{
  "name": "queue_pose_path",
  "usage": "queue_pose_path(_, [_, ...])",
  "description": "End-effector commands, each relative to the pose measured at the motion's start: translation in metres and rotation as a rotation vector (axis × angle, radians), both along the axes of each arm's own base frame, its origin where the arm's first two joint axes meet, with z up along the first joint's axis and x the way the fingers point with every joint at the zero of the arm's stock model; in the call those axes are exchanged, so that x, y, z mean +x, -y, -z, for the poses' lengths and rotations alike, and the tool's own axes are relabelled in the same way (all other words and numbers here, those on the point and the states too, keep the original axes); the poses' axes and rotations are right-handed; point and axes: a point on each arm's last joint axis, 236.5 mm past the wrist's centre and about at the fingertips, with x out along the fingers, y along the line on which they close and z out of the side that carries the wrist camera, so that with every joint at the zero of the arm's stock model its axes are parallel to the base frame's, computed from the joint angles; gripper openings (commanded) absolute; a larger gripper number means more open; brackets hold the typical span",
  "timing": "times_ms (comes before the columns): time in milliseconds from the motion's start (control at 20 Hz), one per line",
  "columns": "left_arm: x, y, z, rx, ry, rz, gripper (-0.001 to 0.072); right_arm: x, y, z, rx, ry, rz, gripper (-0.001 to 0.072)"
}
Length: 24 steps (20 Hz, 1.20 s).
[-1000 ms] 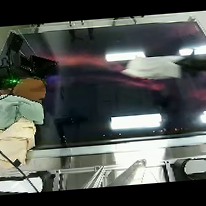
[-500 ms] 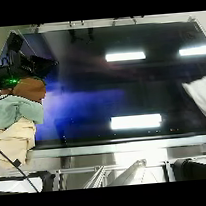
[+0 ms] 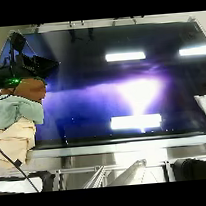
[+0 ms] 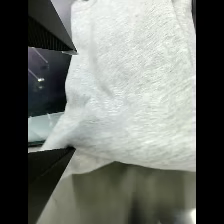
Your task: Fold the shirts.
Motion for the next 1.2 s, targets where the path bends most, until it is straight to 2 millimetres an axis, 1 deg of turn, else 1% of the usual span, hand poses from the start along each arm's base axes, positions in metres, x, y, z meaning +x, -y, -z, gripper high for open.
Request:
queue_pose_path(0, [-0.003, 0.011, 0.000, 0.000, 0.001, 0.021, 0.0019, 0.016, -0.018, -0.012, 0.089, 0.066, -0.014, 0.0531])
queue_pose_path(50, [-0.002, 0.013, 0.000, 0.001, 0.002, 0.018, 0.0019, 0.024, -0.026, -0.017, 0.116, 0.079, -0.034, 0.0422])
queue_pose_path(100, [-0.002, 0.017, 0.000, 0.003, 0.001, 0.019, 0.0019, 0.033, -0.033, -0.023, 0.131, 0.091, -0.059, 0.0422])
queue_pose_path(150, [0.006, 0.016, -0.003, -0.009, 0.000, -0.015, 0.0018, 0.045, -0.037, -0.029, 0.129, 0.101, -0.083, 0.0406])
queue_pose_path(200, [0.013, 0.016, -0.007, -0.029, 0.001, -0.046, 0.0018, 0.064, -0.040, -0.038, 0.105, 0.133, -0.129, 0.0192])
queue_pose_path(250, [0.018, 0.015, -0.011, -0.046, 0.002, -0.067, 0.0018, 0.088, -0.046, -0.048, 0.078, 0.176, -0.185, 0.0028])
queue_pose_path(350, [0.019, 0.011, -0.014, -0.036, 0.053, -0.075, 0.0018, 0.149, -0.068, -0.073, 0.028, 0.290, -0.323, 0.0021])
queue_pose_path(400, [0.017, 0.009, -0.014, -0.009, 0.054, -0.060, 0.0016, 0.183, -0.090, -0.088, 0.007, 0.358, -0.416, 0.0021])
queue_pose_path(450, [0.012, 0.007, -0.015, 0.018, 0.059, -0.032, 0.0015, 0.211, -0.116, -0.103, -0.016, 0.425, -0.521, 0.0021])
queue_pose_path(500, [0.006, 0.005, -0.017, 0.037, 0.063, -0.017, 0.0013, 0.237, -0.152, -0.116, -0.026, 0.482, -0.640, 0.0020])
queue_pose_path(550, [0.000, 0.004, -0.016, 0.064, 0.055, -0.021, 0.0013, 0.253, -0.190, -0.125, -0.047, 0.520, -0.766, 0.0020])
queue_pose_path(600, [-0.007, 0.003, -0.009, 0.113, 0.048, -0.038, 0.0013, 0.262, -0.229, -0.129, -0.050, 0.530, -0.885, 0.0020])
queue_pose_path(650, [-0.015, 0.001, 0.006, 0.188, 0.033, -0.064, 0.0013, 0.267, -0.271, -0.128, -0.056, 0.536, -1.000, 0.0020])
queue_pose_path(700, [-0.027, -0.001, 0.025, 0.268, 0.010, -0.089, 0.0013, 0.265, -0.307, -0.126, -0.037, 0.540, -1.082, 0.0020])
queue_pose_path(750, [-0.040, -0.005, 0.045, 0.342, -0.017, -0.107, 0.0014, 0.257, -0.342, -0.120, -0.032, 0.541, -1.161, 0.0020])
queue_pose_path(800, [-0.059, -0.007, 0.066, 0.399, -0.054, -0.113, 0.0014, 0.245, -0.372, -0.111, -0.019, 0.533, -1.210, 0.0020])
queue_pose_path(850, [-0.079, -0.007, 0.081, 0.425, -0.092, -0.111, 0.0014, 0.231, -0.399, -0.099, -0.017, 0.519, -1.255, 0.0020])
queue_pose_path(900, [-0.099, -0.006, 0.093, 0.431, -0.128, -0.115, 0.0015, 0.219, -0.419, -0.085, -0.023, 0.500, -1.277, 0.0020])
queue_pose_path(950, [-0.114, -0.002, 0.104, 0.430, -0.162, -0.120, 0.0015, 0.209, -0.432, -0.071, -0.042, 0.478, -1.290, 0.0020])
queue_pose_path(1000, [-0.126, 0.000, 0.114, 0.430, -0.191, -0.138, 0.0015, 0.203, -0.439, -0.056, -0.064, 0.449, -1.305, 0.0020])
queue_pose_path(1050, [-0.132, 0.001, 0.122, 0.436, -0.209, -0.159, 0.0016, 0.200, -0.443, -0.050, -0.071, 0.431, -1.324, 0.0020])
queue_pose_path(1150, [-0.143, 0.003, 0.131, 0.442, -0.220, -0.182, 0.0017, 0.201, -0.445, -0.048, -0.060, 0.436, -1.335, 0.0021])
